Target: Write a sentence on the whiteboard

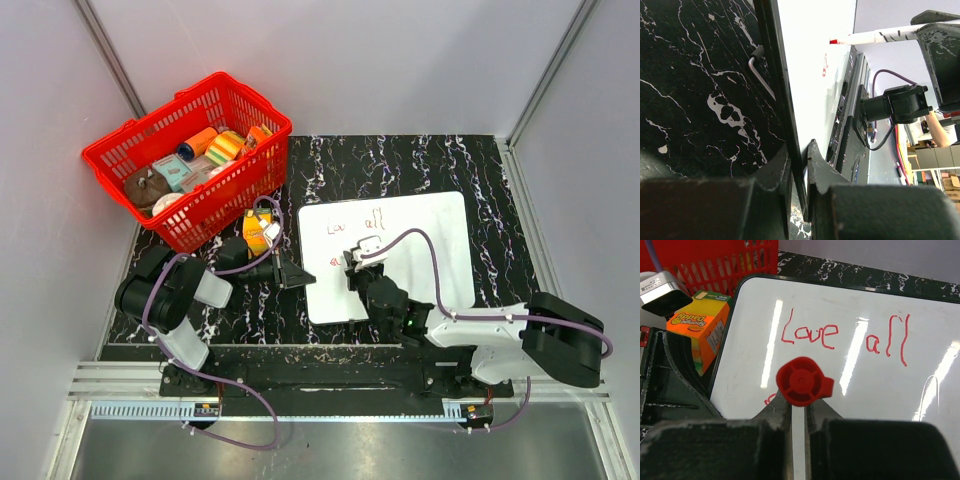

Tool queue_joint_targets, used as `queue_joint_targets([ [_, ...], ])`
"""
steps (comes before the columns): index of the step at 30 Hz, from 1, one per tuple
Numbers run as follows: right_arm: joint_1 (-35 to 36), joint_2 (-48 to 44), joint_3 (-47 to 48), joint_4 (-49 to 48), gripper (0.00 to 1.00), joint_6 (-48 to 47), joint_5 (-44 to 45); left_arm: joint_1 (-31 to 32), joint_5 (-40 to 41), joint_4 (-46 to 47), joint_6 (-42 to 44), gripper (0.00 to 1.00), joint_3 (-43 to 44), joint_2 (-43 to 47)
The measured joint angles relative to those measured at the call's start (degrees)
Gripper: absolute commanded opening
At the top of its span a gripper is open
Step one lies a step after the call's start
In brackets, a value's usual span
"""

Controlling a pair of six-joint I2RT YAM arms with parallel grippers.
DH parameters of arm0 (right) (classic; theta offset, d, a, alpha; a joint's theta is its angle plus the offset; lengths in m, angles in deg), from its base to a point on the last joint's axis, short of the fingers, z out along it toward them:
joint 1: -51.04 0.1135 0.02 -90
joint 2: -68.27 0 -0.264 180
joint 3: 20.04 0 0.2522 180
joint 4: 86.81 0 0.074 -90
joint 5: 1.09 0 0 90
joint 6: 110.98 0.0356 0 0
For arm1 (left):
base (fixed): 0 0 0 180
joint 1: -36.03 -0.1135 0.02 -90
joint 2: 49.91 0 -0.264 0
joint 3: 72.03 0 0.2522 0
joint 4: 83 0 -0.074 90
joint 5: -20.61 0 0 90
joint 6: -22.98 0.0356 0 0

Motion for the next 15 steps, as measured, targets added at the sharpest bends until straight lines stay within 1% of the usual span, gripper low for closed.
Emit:
queue_joint_targets([
  [8, 0.0, -2.6, 0.0, 5.1, 0.00, 2.6, 0.0, 0.0, 0.0, 0.0, 0.0, 0.00, 0.0, 0.0],
  [15, 0.0, -3.3, -0.1, 6.8, 0.00, 4.7, -0.1, 0.0, 0.0, 0.0, 0.0, 0.00, 0.0, 0.0],
])
